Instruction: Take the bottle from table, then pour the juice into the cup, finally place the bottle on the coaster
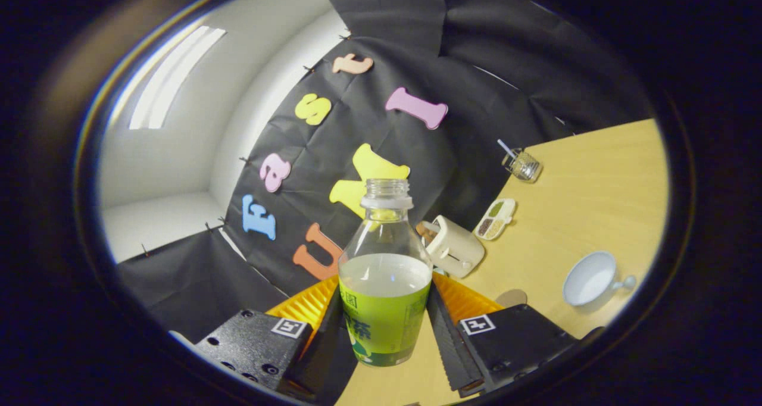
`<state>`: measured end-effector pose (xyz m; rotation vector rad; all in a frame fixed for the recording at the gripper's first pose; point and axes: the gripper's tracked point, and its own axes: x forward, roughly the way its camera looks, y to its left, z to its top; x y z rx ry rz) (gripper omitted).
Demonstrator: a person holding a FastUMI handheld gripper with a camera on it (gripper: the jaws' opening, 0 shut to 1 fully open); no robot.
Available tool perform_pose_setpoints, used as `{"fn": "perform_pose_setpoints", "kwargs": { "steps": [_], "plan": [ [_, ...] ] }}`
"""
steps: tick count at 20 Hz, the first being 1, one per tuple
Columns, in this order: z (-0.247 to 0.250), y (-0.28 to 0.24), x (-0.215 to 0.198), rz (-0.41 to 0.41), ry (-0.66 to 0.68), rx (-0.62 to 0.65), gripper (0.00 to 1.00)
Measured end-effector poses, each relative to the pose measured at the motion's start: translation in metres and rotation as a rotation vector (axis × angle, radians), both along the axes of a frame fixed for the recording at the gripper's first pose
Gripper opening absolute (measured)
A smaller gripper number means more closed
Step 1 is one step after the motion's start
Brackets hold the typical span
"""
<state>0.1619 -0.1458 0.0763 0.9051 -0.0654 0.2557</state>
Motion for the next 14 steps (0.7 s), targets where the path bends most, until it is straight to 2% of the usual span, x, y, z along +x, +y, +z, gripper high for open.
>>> {"fn": "perform_pose_setpoints", "kwargs": {
  "steps": [4,6,11,14],
  "plan": [
    [-0.002,-0.004,0.007,-0.061,0.039,-0.253,0.79],
    [-0.006,0.01,0.018,-0.058,0.047,-0.316,0.8],
    [-0.018,0.006,0.046,-0.112,0.065,-0.472,0.81],
    [-0.046,0.017,0.069,-0.112,0.107,-0.555,0.82]
  ]
}}
